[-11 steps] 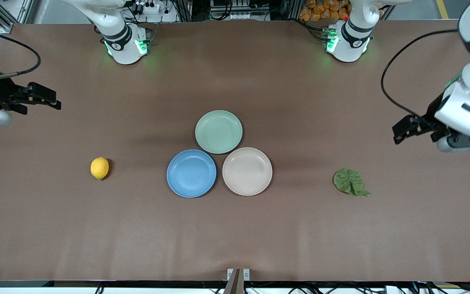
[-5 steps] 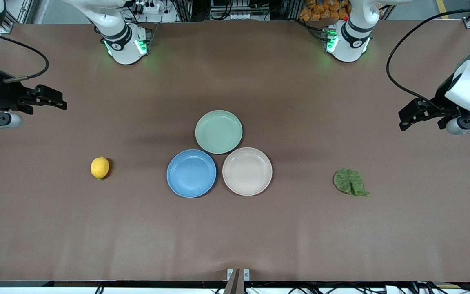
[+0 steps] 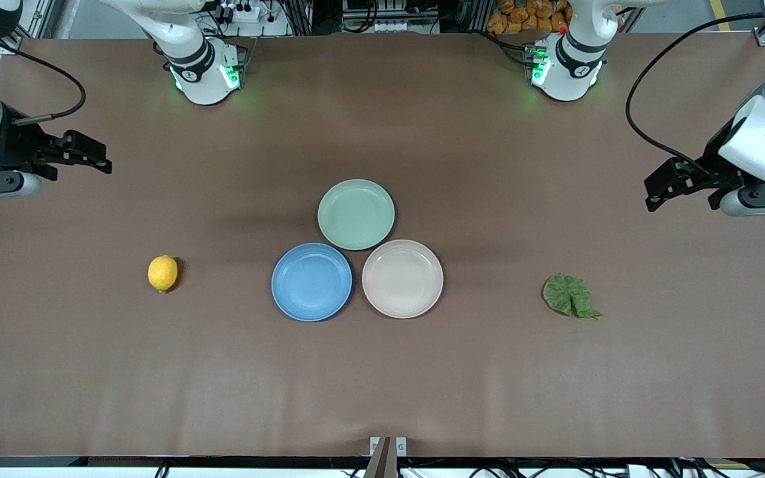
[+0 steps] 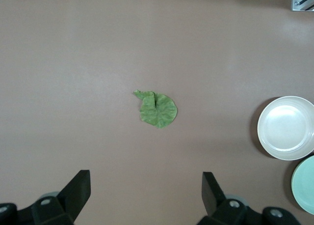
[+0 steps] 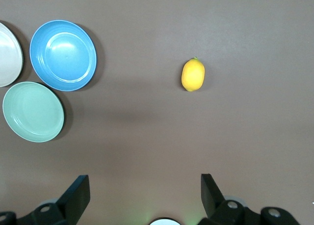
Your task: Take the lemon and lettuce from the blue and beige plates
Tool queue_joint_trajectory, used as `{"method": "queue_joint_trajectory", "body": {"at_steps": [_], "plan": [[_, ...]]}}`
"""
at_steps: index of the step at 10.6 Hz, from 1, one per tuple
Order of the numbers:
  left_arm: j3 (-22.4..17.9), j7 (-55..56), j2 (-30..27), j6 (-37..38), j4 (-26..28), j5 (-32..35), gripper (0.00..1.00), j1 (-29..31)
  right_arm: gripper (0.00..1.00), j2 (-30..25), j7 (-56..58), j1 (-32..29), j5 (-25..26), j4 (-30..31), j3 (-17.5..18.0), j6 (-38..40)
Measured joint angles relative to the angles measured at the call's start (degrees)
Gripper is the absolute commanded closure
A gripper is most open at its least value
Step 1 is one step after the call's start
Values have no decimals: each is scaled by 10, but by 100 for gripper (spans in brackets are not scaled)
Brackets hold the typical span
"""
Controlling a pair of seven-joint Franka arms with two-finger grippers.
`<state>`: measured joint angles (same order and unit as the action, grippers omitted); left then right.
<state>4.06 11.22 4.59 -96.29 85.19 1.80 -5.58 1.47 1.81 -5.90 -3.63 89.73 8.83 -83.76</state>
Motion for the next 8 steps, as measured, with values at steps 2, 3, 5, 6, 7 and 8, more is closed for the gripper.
{"method": "queue_joint_trajectory", "body": {"at_steps": [2, 3, 5, 6, 7, 8], "plan": [[-3, 0, -1, 0, -1, 0, 0, 5, 0, -6, 0, 0, 1, 12, -3, -2], [-4, 0, -1, 0, -4, 0, 0, 9, 0, -13, 0, 0, 9, 21, -6, -6], [-5, 0, -1, 0, -5, 0, 0, 13, 0, -22, 0, 4, 31, 31, -6, -14], [-5, 0, -1, 1, -5, 0, 0, 13, 0, -23, 0, 6, 33, 32, -6, -17], [-6, 0, -1, 7, -5, 0, 0, 13, 0, -23, 0, 6, 33, 32, -6, -21], [-7, 0, -1, 14, -5, 0, 0, 13, 0, -23, 0, 6, 33, 33, -6, -23]]}}
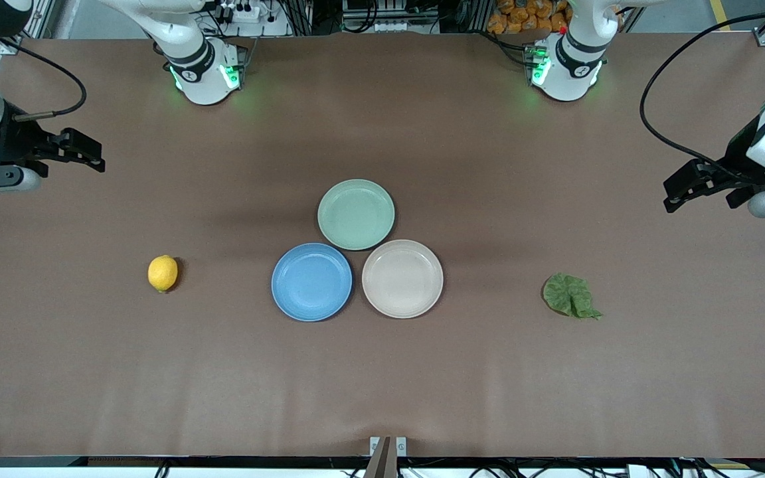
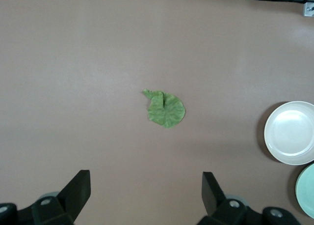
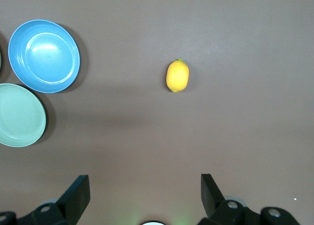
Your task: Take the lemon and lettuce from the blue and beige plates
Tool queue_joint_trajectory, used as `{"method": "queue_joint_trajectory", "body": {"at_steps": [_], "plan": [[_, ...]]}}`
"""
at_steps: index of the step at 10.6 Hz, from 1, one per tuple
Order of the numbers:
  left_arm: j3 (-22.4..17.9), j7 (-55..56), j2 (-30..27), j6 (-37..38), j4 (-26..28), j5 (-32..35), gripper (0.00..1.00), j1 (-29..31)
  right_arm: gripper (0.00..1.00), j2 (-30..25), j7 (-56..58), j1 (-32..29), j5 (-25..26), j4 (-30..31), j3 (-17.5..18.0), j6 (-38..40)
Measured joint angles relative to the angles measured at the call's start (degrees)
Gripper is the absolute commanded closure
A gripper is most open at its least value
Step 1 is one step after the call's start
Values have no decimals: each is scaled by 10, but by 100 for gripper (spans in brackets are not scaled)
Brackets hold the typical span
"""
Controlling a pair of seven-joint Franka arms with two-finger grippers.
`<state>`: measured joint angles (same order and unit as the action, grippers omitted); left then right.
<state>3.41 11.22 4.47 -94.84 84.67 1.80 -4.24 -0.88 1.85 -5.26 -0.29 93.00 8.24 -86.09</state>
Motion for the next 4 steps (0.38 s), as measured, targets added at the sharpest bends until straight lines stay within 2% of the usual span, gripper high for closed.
{"method": "queue_joint_trajectory", "body": {"at_steps": [4], "plan": [[-1, -13, -3, 15, 0, 0, 0, 0, 0, 0, 0, 2, 0, 2, 1, -8]]}}
